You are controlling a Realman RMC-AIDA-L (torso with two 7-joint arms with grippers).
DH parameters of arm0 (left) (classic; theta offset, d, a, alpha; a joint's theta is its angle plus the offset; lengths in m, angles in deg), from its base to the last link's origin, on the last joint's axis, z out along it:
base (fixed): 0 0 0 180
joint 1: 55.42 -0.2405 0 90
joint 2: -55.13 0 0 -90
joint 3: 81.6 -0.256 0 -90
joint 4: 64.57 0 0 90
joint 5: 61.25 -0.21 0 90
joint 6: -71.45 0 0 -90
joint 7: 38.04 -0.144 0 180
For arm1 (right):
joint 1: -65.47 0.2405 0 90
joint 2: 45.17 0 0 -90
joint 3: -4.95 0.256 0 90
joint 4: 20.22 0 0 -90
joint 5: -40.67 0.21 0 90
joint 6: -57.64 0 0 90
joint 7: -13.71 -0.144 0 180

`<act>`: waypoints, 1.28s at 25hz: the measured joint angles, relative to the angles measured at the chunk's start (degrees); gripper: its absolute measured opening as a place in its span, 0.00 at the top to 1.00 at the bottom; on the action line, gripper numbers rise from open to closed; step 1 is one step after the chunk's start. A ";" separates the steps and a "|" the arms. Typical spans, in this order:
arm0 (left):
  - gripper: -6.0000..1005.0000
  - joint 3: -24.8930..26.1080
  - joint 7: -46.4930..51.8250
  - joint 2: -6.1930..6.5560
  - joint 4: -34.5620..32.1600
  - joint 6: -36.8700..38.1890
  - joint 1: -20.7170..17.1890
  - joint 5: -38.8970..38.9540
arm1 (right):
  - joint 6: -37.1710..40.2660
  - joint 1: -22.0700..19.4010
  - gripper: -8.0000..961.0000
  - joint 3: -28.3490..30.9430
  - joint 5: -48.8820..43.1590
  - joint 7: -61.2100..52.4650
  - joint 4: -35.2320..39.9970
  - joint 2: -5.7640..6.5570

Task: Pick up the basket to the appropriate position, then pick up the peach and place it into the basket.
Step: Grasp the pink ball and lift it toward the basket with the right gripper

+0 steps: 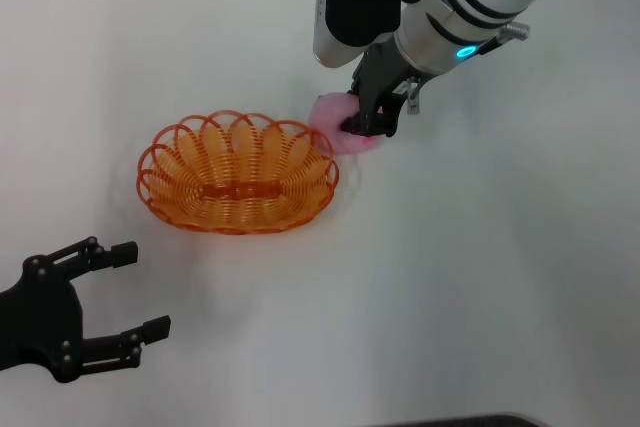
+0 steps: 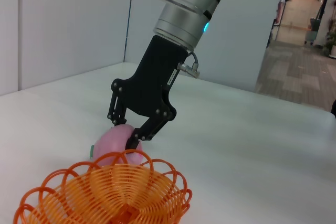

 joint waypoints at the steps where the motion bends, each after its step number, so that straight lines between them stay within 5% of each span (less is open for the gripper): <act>1: 0.12 0.00 0.00 0.00 0.00 0.02 0.00 0.00 | -0.03 -0.04 0.63 -0.02 0.07 -0.12 0.00 0.00; 16: 0.12 0.12 0.09 0.00 -0.72 0.73 -0.06 -0.88 | 4.70 -2.26 0.77 1.65 -0.20 -1.91 5.52 0.39; 32: 0.13 1.05 0.26 0.09 -0.66 0.34 0.58 -0.88 | 12.31 -3.39 0.77 6.40 -4.88 -3.29 11.06 0.44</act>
